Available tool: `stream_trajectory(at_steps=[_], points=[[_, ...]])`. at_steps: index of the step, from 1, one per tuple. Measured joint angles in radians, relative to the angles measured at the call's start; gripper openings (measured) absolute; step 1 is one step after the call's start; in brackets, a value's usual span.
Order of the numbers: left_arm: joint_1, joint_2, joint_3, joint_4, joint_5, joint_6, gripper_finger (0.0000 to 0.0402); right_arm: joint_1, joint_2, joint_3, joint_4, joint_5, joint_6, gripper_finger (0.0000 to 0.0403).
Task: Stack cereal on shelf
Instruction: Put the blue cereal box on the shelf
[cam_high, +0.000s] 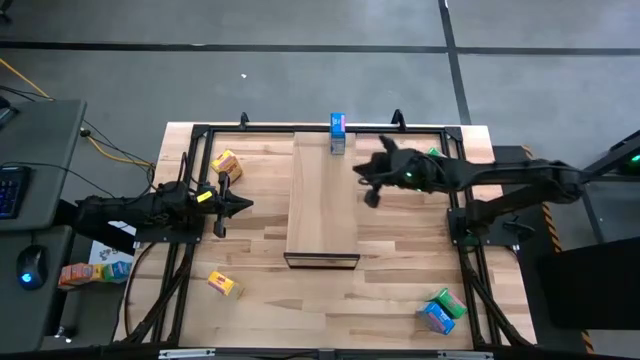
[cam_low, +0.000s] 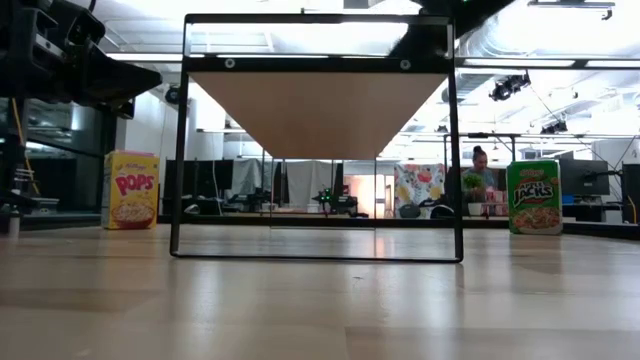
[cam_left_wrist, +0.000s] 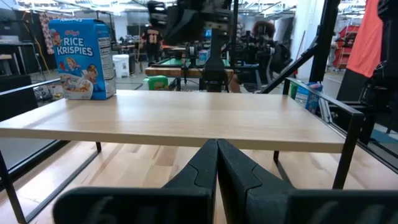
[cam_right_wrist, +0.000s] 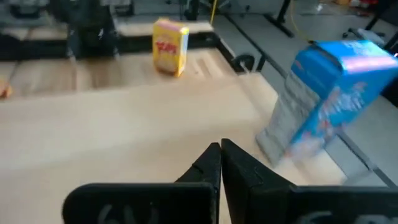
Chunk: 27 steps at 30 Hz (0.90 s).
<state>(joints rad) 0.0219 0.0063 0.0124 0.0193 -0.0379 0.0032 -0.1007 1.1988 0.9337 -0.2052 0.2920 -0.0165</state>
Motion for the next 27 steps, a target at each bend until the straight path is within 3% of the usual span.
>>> stream_trajectory(at_steps=[8,13,16,20,27], points=[[0.0,0.0,0.0,0.0,0.0,0.0,0.0003,0.082,-0.122,-0.001,-0.329,0.156,0.134,0.0],[0.0,0.0,0.0,0.0,0.0,0.0,0.0003,0.149,-0.188,-0.126,-0.316,0.18,0.199,0.0],[0.0,0.0,0.0,0.0,0.0,0.0,0.0003,0.178,-0.236,-0.222,-0.251,0.136,0.283,0.0],[0.0,0.0,0.0,0.0,0.0,0.0,0.0003,0.226,-0.286,-0.252,-0.21,-0.019,0.365,0.0001],[0.0,0.0,0.0,0.0,0.0,0.0,0.0003,0.338,-0.298,-0.057,-0.406,-0.04,0.588,0.0048]])
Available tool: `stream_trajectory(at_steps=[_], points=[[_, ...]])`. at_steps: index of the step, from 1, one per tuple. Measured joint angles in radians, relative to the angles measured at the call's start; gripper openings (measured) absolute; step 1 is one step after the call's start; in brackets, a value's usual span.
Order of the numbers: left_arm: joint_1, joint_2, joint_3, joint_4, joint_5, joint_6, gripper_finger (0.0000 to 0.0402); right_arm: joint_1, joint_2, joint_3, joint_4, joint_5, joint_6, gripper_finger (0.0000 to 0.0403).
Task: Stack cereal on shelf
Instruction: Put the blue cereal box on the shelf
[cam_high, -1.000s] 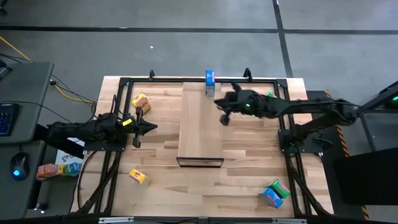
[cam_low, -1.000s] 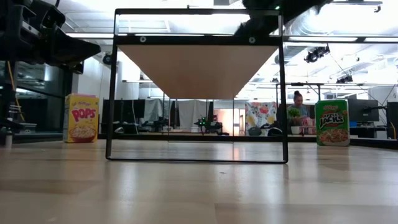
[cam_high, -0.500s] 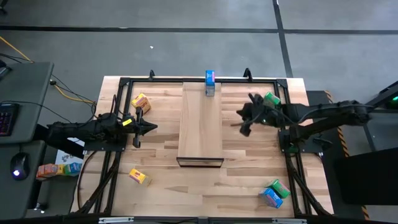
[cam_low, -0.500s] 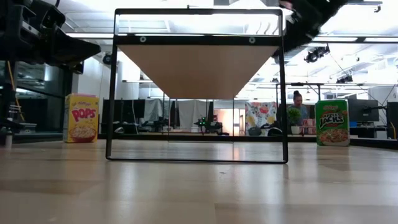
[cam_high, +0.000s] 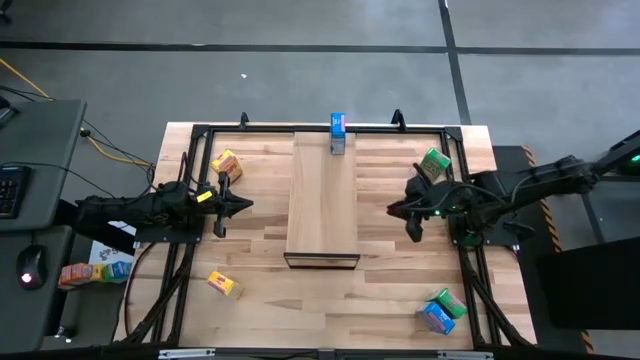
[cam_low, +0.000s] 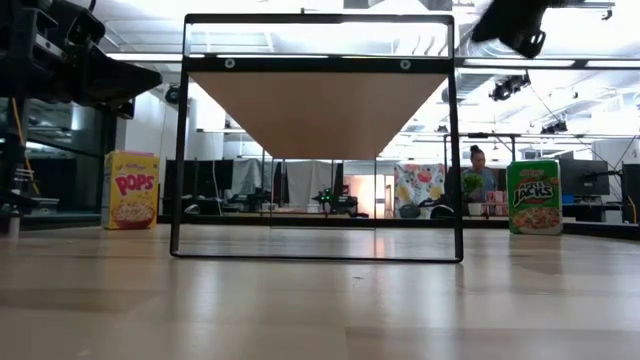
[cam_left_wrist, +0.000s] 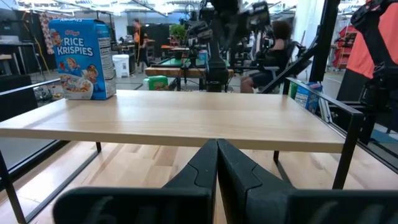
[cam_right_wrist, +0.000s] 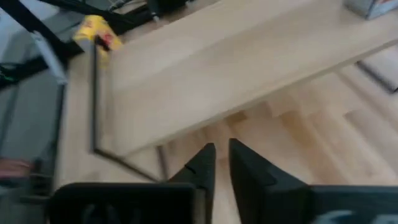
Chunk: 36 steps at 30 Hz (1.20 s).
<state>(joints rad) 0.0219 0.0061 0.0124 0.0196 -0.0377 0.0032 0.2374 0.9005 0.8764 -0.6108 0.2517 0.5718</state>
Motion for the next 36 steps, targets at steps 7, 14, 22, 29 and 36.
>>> stream_trajectory(at_steps=[7,14,22,29,36], points=[[0.0,0.0,0.0,0.0,0.0,0.0,0.0003,0.105,0.142,0.225,-0.191,-0.03,0.21,0.0146],[0.0,0.0,0.0,0.0,0.0,0.0,0.0003,0.185,0.352,0.438,-0.485,-0.234,0.486,0.0201],[0.0,0.0,0.0,0.0,0.0,0.0,0.0003,0.425,0.511,0.536,-0.78,-0.346,0.953,0.0204],[0.0,0.0,0.0,0.0,0.0,0.0,0.0003,0.651,0.618,0.535,-0.621,-0.362,1.339,0.0204],[0.0,0.0,0.0,0.0,0.0,0.0,0.0003,0.754,0.72,0.533,-0.605,-0.364,1.483,0.0204]])
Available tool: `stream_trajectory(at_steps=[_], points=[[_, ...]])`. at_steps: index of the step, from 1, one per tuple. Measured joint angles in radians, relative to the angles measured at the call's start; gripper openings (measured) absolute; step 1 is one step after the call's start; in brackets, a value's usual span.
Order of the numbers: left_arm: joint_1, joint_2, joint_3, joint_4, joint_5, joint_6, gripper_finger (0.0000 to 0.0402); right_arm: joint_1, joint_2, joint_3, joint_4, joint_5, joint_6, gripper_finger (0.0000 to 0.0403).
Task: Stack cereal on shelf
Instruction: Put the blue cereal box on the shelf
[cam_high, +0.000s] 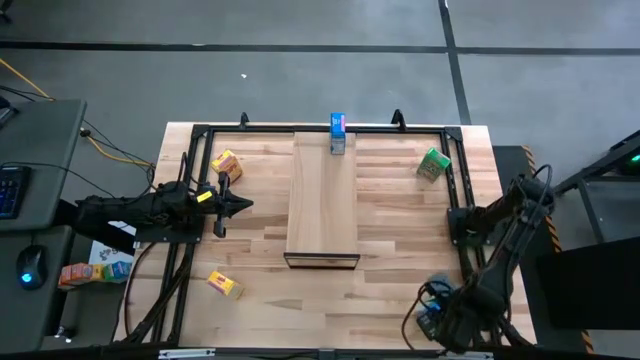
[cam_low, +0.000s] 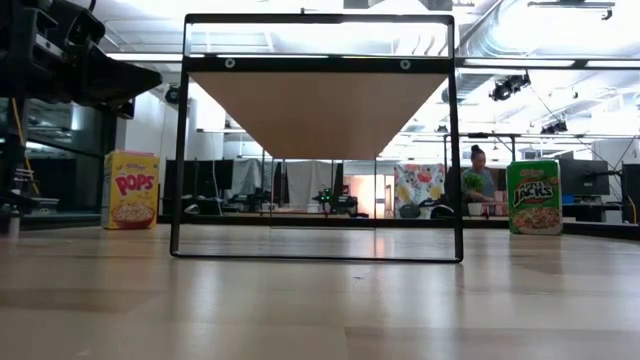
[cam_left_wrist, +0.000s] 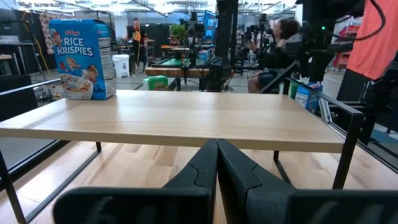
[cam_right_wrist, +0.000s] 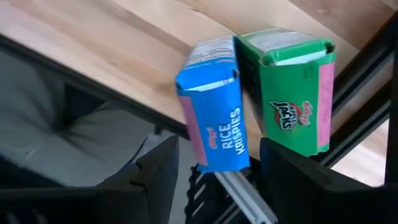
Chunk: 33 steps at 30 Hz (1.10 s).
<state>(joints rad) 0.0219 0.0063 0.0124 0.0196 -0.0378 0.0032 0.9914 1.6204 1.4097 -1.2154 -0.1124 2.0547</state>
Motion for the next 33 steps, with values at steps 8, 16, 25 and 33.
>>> stream_trajectory(at_steps=[8,16,25,33], points=[[0.0,0.0,0.0,0.0,0.0,0.0,0.0003,0.011,0.055,-0.001,-0.007,-0.005,0.013,0.0204],[0.0,0.0,0.0,0.0,0.0,0.0,0.0003,0.003,0.068,-0.001,-0.005,-0.013,-0.002,0.0204],[0.0,0.0,0.0,0.0,0.0,0.0,0.0003,0.003,0.068,-0.001,0.037,0.056,-0.039,0.0204],[0.0,0.0,0.0,0.0,0.0,0.0,0.0003,0.003,0.068,-0.001,0.002,0.054,-0.05,0.0204]])
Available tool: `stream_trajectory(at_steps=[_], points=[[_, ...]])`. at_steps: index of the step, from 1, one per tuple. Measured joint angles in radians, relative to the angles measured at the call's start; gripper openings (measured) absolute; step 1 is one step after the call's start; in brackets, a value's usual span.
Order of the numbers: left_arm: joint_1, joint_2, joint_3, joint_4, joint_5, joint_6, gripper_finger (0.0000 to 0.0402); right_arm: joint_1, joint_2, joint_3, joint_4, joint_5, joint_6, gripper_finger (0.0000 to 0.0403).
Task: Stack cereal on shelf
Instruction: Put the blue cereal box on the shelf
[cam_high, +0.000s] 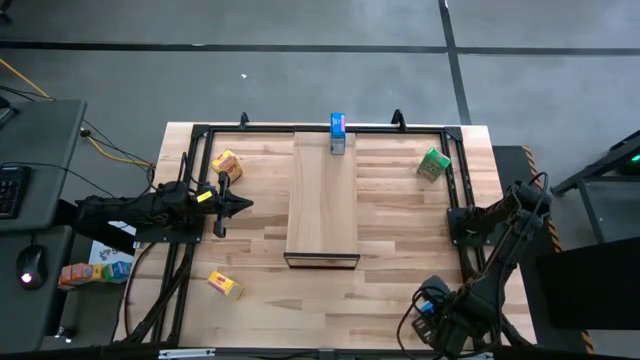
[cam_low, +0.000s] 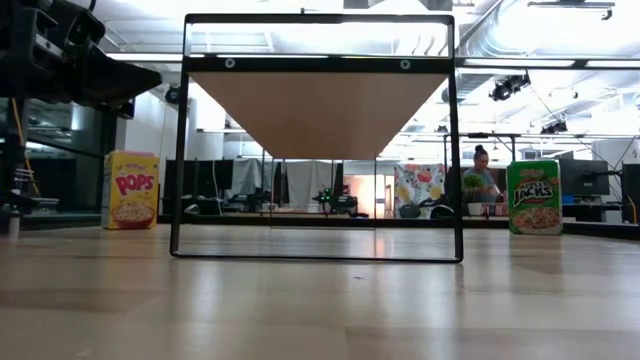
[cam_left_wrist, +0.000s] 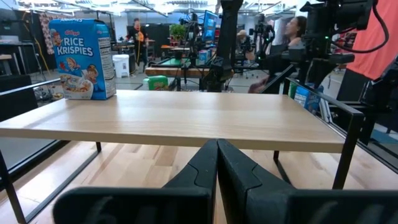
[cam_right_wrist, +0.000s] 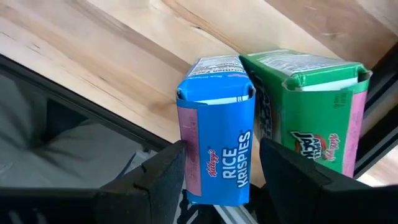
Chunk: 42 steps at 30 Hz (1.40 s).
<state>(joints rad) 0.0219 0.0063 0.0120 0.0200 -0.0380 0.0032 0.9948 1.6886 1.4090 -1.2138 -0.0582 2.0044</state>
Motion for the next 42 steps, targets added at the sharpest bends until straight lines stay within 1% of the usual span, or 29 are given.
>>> stream_trajectory(at_steps=[11,18,26,31,34,39,42], points=[[0.0,0.0,0.0,0.0,0.0,0.0,0.0003,0.0,0.0,0.0,0.006,-0.014,-0.127,0.0204],[0.0,0.0,0.0,0.0,0.0,0.0,0.0003,0.0,0.0,0.0,0.008,0.023,-0.128,0.0204],[0.0,0.0,0.0,0.0,0.0,0.0,0.0003,0.0,0.0,0.0,0.017,0.014,-0.13,0.0204],[0.0,0.0,0.0,0.0,0.0,0.0,0.0003,0.0,0.0,0.0,0.022,0.025,-0.172,0.0207],[0.0,0.0,0.0,0.0,0.0,0.0,0.0003,0.0,0.0,0.0,0.021,0.028,-0.173,0.0223],[0.0,0.0,0.0,0.0,0.0,0.0,0.0003,0.0,0.0,0.0,0.021,0.019,-0.169,0.0277],[0.0,0.0,0.0,0.0,0.0,0.0,0.0003,0.0,0.0,0.0,0.027,-0.006,-0.17,0.0297]])
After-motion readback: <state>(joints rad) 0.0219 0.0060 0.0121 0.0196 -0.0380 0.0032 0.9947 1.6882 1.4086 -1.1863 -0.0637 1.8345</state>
